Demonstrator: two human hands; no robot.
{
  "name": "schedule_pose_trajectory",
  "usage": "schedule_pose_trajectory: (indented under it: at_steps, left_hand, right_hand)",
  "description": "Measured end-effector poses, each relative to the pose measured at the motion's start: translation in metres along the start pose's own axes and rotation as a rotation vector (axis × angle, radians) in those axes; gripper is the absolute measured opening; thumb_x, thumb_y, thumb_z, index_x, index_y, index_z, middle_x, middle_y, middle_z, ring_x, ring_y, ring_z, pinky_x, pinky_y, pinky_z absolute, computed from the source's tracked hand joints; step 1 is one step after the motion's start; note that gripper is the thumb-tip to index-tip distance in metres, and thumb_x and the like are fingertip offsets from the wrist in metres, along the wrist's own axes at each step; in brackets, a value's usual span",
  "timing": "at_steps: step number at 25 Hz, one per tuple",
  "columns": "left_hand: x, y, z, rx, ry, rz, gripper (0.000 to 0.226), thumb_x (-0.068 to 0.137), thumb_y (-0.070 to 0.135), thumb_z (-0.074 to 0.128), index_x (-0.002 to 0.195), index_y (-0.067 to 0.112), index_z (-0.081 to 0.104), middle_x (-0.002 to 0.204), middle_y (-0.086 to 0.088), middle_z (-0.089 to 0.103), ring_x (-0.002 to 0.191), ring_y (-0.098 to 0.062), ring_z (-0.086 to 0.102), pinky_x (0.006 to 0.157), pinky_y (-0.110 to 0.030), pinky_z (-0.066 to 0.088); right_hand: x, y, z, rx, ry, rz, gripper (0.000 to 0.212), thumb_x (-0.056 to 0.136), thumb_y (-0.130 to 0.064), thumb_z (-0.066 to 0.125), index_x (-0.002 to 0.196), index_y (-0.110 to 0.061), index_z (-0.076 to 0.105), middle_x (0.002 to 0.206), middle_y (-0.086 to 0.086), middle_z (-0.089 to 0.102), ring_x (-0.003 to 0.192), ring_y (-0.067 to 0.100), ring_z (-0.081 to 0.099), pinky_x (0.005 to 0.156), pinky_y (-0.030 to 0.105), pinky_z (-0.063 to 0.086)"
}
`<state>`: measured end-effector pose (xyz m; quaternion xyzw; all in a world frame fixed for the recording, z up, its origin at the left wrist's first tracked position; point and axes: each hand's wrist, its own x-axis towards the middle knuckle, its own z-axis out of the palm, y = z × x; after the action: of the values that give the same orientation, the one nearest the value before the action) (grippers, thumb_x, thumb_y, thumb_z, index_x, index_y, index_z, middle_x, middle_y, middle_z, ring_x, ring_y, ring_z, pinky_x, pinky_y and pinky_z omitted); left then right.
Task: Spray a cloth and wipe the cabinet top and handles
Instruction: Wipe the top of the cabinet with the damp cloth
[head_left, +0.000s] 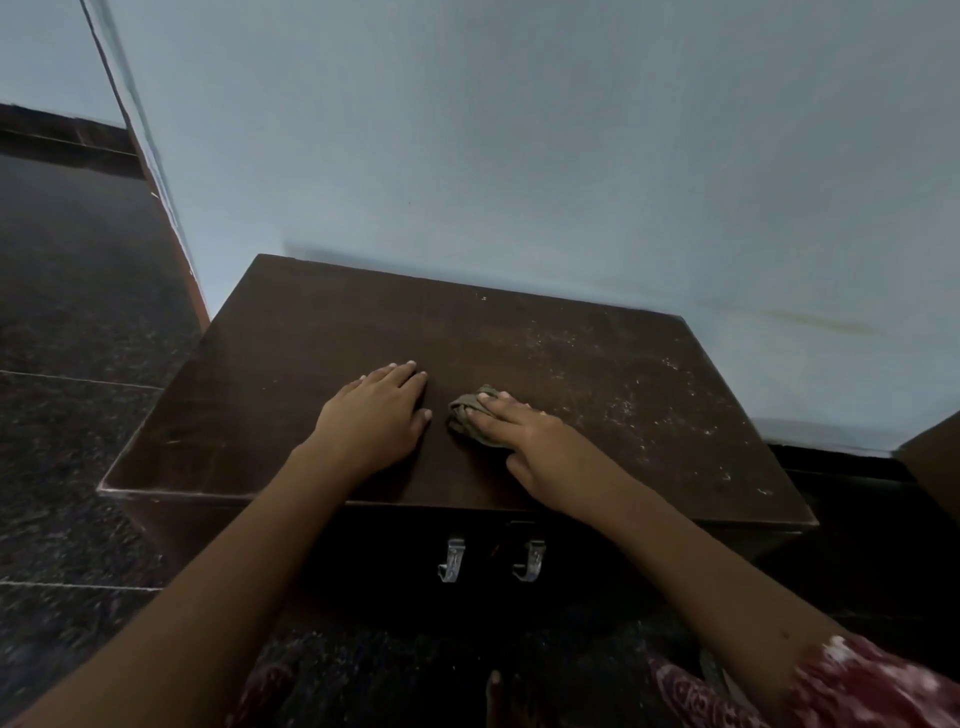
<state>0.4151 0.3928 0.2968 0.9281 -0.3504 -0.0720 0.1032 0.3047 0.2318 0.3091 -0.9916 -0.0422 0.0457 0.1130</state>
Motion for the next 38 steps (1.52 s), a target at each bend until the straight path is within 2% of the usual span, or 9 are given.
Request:
schedule_pose_trajectory:
  at_steps: [6, 11, 17, 20, 22, 25, 28, 34, 38]
  left_hand:
    - [-0.001, 0.002, 0.007, 0.013, 0.110, 0.001, 0.058, 0.096, 0.043, 0.032, 0.148, 0.023, 0.016, 0.158, 0.003, 0.018, 0.145, -0.014, 0.015, 0.116, -0.033, 0.020]
    - [0.005, 0.004, 0.009, 0.017, 0.088, -0.002, 0.056, 0.097, 0.044, 0.029, 0.148, 0.025, 0.015, 0.159, 0.003, 0.013, 0.146, -0.015, 0.010, 0.118, -0.035, 0.015]
    - [0.007, 0.006, 0.007, 0.036, 0.086, -0.019, 0.056, 0.096, 0.042, 0.031, 0.147, 0.022, 0.019, 0.158, 0.001, 0.015, 0.145, -0.017, 0.014, 0.117, -0.037, 0.018]
    - [0.005, 0.005, 0.006, 0.048, 0.055, -0.003, 0.060, 0.095, 0.048, 0.030, 0.147, 0.022, 0.017, 0.158, 0.000, 0.014, 0.146, -0.018, 0.011, 0.117, -0.039, 0.017]
    - [0.002, 0.005, 0.005, 0.052, -0.013, -0.005, 0.074, 0.089, 0.062, 0.025, 0.149, 0.022, 0.011, 0.160, -0.001, 0.006, 0.147, -0.018, 0.005, 0.119, -0.039, 0.011]
    - [-0.004, 0.009, 0.003, 0.054, -0.143, 0.003, 0.107, 0.065, 0.085, 0.017, 0.149, 0.021, -0.003, 0.159, -0.003, -0.009, 0.146, -0.015, -0.009, 0.119, -0.039, -0.002]
    - [-0.007, 0.018, 0.005, 0.045, -0.218, 0.051, 0.133, 0.041, 0.094, 0.012, 0.148, 0.019, -0.012, 0.158, -0.004, -0.018, 0.144, -0.013, -0.019, 0.117, -0.038, -0.010]
    - [-0.006, 0.029, 0.014, 0.039, -0.245, 0.113, 0.142, 0.037, 0.097, 0.021, 0.147, 0.016, -0.016, 0.156, -0.003, -0.025, 0.141, -0.011, -0.026, 0.117, -0.041, -0.015]
    - [-0.005, 0.031, 0.015, 0.024, -0.245, 0.113, 0.140, 0.039, 0.097, 0.022, 0.147, 0.017, -0.017, 0.155, -0.004, -0.026, 0.140, -0.011, -0.027, 0.115, -0.039, -0.017]
  right_hand:
    - [0.073, 0.025, -0.013, -0.017, 0.015, 0.077, 0.062, 0.088, 0.000, 0.043, 0.144, -0.021, 0.025, 0.157, 0.006, 0.015, 0.144, 0.022, 0.014, 0.117, 0.033, 0.013]
    - [0.141, 0.045, -0.028, -0.030, 0.034, 0.194, 0.057, 0.091, -0.002, 0.041, 0.144, -0.017, 0.027, 0.156, 0.009, 0.021, 0.141, 0.029, 0.023, 0.117, 0.039, 0.021]
    - [0.176, 0.069, -0.041, 0.013, 0.082, 0.352, 0.051, 0.092, -0.004, 0.038, 0.142, -0.015, 0.033, 0.145, 0.018, 0.037, 0.116, 0.036, 0.052, 0.098, 0.038, 0.046]
    - [0.159, 0.071, -0.038, -0.049, 0.076, 0.376, 0.054, 0.092, -0.003, 0.038, 0.143, -0.018, 0.029, 0.148, 0.018, 0.033, 0.122, 0.036, 0.046, 0.100, 0.039, 0.043]
    - [0.137, 0.069, -0.033, -0.099, 0.062, 0.350, 0.057, 0.091, -0.003, 0.038, 0.145, -0.018, 0.024, 0.154, 0.013, 0.024, 0.135, 0.034, 0.033, 0.108, 0.039, 0.034]
    - [0.095, 0.062, -0.026, -0.083, 0.056, 0.302, 0.058, 0.091, -0.007, 0.040, 0.145, -0.018, 0.022, 0.156, 0.010, 0.019, 0.142, 0.029, 0.020, 0.115, 0.039, 0.023]
    - [0.049, 0.047, -0.018, -0.031, 0.042, 0.237, 0.054, 0.095, -0.020, 0.039, 0.145, -0.015, 0.021, 0.156, 0.011, 0.016, 0.144, 0.025, 0.013, 0.118, 0.040, 0.013]
    - [-0.034, 0.022, -0.005, -0.003, -0.002, 0.128, 0.049, 0.098, -0.019, 0.035, 0.145, -0.020, 0.021, 0.158, 0.005, 0.012, 0.145, 0.020, 0.006, 0.116, 0.047, 0.006]
    - [-0.075, 0.029, -0.006, 0.001, -0.059, 0.037, 0.049, 0.098, -0.010, 0.032, 0.144, -0.023, 0.022, 0.158, 0.000, 0.010, 0.146, 0.016, 0.003, 0.118, 0.038, 0.004]
